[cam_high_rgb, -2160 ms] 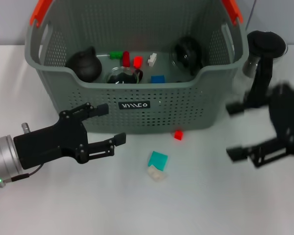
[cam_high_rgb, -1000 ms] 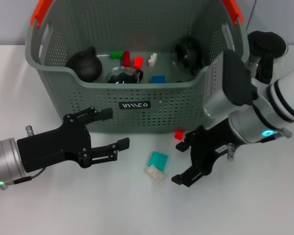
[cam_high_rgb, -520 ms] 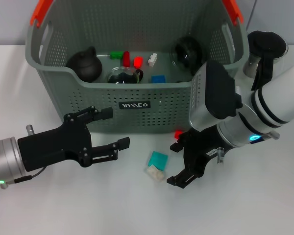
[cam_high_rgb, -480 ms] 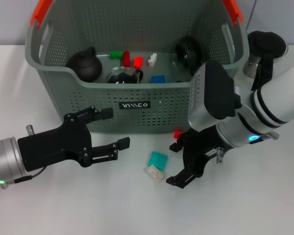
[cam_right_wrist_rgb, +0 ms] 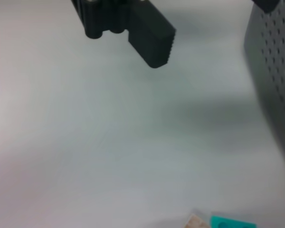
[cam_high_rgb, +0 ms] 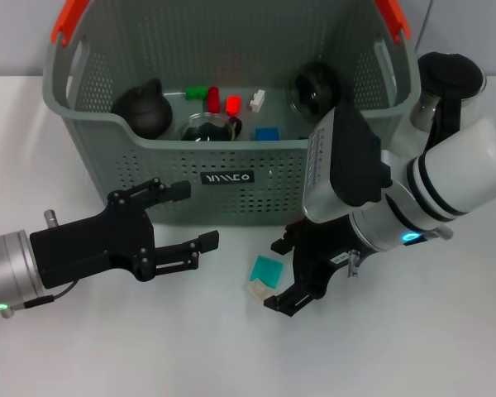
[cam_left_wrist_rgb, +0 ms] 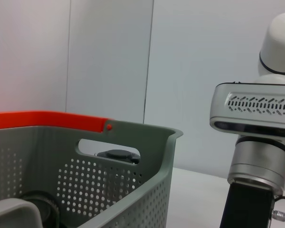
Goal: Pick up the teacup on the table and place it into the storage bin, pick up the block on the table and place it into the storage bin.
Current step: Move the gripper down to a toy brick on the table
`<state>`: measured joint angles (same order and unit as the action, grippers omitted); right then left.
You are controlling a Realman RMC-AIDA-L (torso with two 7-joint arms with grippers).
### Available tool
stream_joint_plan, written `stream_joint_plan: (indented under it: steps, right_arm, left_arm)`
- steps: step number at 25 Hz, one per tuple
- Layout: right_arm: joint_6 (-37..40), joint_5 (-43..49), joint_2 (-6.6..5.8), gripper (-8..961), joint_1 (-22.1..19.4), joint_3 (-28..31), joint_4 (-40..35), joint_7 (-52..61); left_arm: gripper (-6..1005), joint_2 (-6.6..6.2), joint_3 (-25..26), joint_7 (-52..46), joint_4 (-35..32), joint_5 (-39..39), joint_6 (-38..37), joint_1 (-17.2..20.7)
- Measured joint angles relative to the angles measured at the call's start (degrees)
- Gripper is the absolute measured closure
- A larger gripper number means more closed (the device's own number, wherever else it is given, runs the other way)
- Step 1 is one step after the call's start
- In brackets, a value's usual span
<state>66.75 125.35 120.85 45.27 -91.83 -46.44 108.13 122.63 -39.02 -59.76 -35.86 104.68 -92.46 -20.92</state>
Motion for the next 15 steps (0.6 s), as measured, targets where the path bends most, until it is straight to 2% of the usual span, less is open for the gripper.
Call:
stream_joint_plan:
  steps: [15]
  right_arm:
    - [-0.43, -1.07, 0.08, 13, 0.39, -1.90, 0.30, 0.07]
  left_arm:
    - [148, 0.05, -0.01, 0.00, 0.01, 0.00, -0.01, 0.00]
